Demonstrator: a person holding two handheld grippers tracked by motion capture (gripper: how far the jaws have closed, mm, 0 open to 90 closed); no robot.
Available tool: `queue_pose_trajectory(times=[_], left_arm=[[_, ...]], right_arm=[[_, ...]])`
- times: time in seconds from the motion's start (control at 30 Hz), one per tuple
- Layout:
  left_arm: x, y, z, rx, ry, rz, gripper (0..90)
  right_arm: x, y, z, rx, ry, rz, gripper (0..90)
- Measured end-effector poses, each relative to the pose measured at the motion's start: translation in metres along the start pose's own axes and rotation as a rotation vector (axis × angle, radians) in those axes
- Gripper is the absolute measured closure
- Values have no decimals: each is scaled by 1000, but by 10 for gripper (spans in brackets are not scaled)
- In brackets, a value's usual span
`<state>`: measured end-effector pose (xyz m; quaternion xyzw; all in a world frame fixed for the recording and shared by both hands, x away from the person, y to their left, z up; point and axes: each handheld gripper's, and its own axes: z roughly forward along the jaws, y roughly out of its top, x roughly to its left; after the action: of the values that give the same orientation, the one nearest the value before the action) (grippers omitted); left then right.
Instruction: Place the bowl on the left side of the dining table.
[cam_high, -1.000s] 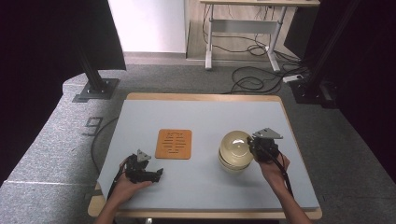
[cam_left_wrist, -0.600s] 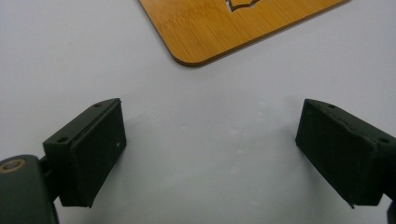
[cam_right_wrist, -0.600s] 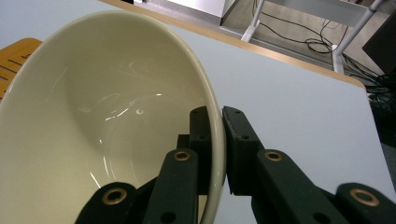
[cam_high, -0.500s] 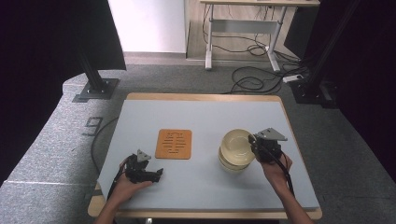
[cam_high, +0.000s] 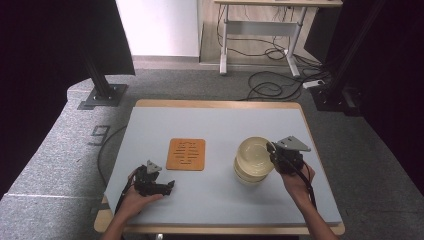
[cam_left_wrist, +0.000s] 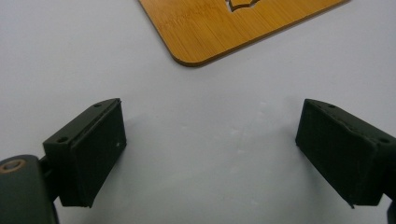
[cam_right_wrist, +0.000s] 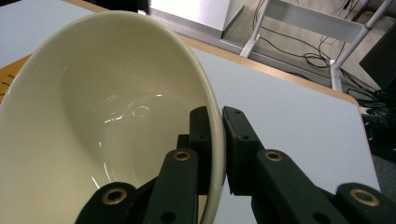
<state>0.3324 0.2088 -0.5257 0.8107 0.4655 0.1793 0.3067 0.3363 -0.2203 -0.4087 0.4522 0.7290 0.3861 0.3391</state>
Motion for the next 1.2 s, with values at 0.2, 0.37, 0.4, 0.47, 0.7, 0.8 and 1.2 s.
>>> queue_pose_trajectory(times=[0.2, 0.37, 0.4, 0.47, 0.7, 0.8, 1.2], left_arm=[[0, 0, 0, 0, 0, 1, 85], [0, 0, 0, 0, 0, 0, 85], [0, 0, 0, 0, 0, 0, 85], [0, 0, 0, 0, 0, 0, 85], [0, 0, 0, 1, 0, 1, 85], [0, 0, 0, 0, 0, 0, 85], [0, 0, 0, 1, 0, 0, 85]], right_arm=[[-1, 3, -3, -13, 10, 14, 831], [-1, 5, -6, -25, 9, 18, 831], [-1, 5, -6, -27, 10, 18, 831], [-1, 6, -7, -30, 13, 20, 831], [-1, 8, -11, -42, 17, 24, 831], [-1, 9, -11, -45, 23, 29, 831], [0, 12, -13, -64, 21, 35, 830]])
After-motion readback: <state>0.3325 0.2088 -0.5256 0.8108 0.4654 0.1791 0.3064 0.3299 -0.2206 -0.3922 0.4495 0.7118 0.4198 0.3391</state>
